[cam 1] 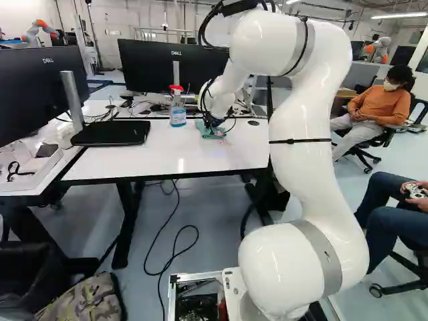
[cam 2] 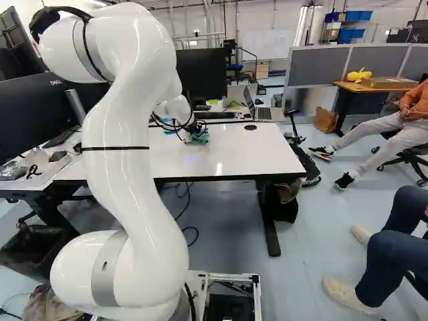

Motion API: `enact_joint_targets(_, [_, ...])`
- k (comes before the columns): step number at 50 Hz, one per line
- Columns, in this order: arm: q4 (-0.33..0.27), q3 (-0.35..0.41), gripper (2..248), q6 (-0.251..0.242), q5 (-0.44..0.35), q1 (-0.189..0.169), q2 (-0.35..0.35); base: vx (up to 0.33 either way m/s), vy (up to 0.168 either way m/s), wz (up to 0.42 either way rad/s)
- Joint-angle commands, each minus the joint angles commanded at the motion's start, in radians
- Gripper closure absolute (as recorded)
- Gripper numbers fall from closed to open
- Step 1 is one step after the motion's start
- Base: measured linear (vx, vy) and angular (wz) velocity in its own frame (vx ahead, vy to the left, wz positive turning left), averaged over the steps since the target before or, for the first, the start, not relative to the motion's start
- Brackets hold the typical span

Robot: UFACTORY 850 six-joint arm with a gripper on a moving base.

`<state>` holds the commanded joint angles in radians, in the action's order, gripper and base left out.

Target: Clean the table with the green towel

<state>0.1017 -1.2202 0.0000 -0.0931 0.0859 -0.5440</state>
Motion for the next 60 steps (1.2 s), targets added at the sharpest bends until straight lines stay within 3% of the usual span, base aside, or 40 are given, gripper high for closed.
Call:
enact_joint_targets(36, [0.000, 0.030, 209, 0.000, 0.000, -0.095, 0.022, 0.000, 0.000, 0.000])
enact_joint_targets(60, [0.000, -0.026, 209, 0.000, 0.000, -0.155, -0.020, 0.000, 0.000, 0.000])
